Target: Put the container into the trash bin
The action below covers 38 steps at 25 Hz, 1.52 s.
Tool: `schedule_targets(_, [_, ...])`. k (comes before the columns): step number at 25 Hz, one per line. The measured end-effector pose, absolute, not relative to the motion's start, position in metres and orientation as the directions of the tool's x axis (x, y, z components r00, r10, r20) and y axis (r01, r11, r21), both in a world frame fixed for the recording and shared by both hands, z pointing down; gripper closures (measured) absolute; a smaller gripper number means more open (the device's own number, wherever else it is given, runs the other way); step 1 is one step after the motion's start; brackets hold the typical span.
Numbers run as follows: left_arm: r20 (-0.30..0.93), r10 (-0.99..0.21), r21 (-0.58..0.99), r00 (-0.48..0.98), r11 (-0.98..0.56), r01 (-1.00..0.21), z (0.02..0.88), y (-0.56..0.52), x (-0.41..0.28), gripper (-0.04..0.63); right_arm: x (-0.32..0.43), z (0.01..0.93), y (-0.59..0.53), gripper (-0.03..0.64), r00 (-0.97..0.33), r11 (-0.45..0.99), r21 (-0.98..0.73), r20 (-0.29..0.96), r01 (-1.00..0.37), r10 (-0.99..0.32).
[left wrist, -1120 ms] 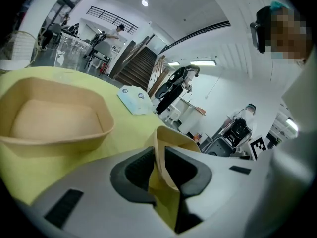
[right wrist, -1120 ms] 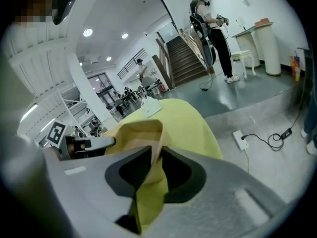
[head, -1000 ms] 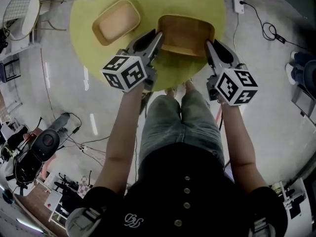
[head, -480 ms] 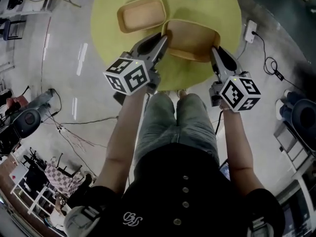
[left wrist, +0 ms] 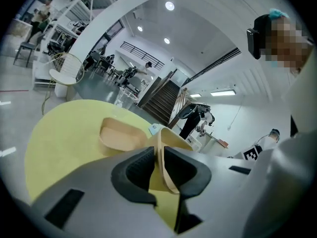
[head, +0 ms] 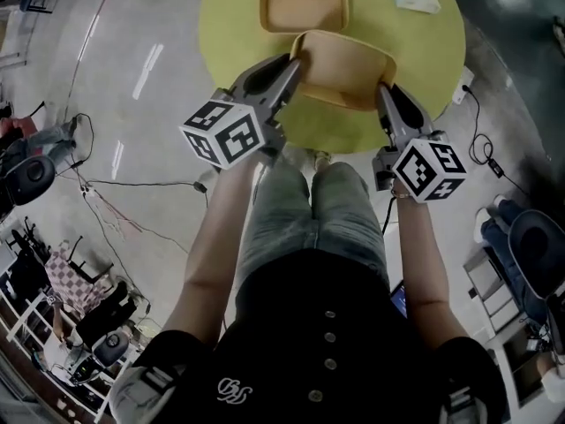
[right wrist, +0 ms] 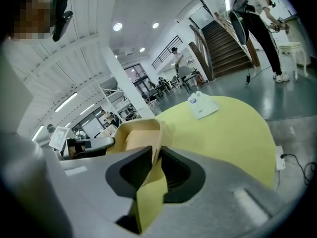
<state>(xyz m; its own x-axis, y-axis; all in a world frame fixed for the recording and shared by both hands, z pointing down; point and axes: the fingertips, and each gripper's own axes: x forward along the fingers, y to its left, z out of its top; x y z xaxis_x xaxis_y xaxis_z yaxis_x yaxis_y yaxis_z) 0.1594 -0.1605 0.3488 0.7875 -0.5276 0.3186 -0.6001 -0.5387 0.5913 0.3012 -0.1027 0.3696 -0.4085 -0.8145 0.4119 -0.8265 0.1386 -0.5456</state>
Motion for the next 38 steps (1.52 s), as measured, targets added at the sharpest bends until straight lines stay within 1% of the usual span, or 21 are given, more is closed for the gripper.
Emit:
schedule_targets(3, [0.309,-0.568,0.595,0.763,-0.511,-0.621,0.345,-0.158,0.121,0.528,0.266,0.367,-0.107,0.560,-0.451,0.187,-0.539,0.412,-0.821,-0.792])
schedule_targets(8, [0.278,-0.625,0.615,0.730,-0.468,-0.635,0.335,-0.144,0.080,0.528,0.227,0.366,-0.107,0.560,-0.502,0.248,-0.530,0.412,-0.811,-0.761])
schedule_targets(13, [0.252,-0.696,0.622,0.672,-0.415,-0.664,0.328,-0.141,0.007,0.528,0.156,0.367,-0.115,0.560,-0.561,0.310,-0.526,0.426,-0.792,-0.710])
schedule_targets(17, [0.245,-0.730,0.621,0.638,-0.388,-0.681,0.328,-0.129,-0.041,0.528,0.109,0.368,-0.113,0.559,-0.606,0.360,-0.529,0.422,-0.769,-0.674])
schedule_targets(21, [0.245,-0.752,0.619,0.612,-0.365,-0.696,0.330,-0.112,-0.073,0.528,0.078,0.365,-0.108,0.560,-0.637,0.404,-0.520,0.419,-0.752,-0.647])
schedule_targets(25, [0.257,-0.777,0.628,0.574,-0.318,-0.711,0.338,-0.090,-0.113,0.528,0.039,0.369,-0.098,0.560,-0.672,0.448,-0.513,0.433,-0.732,-0.601])
schedule_targets(32, [0.299,-0.804,0.658,0.513,-0.216,-0.722,0.369,-0.038,-0.181,0.528,-0.033,0.395,-0.063,0.555,-0.710,0.483,-0.522,0.480,-0.703,-0.516])
schedule_targets(38, [0.352,-0.809,0.685,0.472,-0.121,-0.718,0.412,-0.003,-0.221,0.528,-0.078,0.437,-0.036,0.525,-0.724,0.486,-0.537,0.534,-0.689,-0.437])
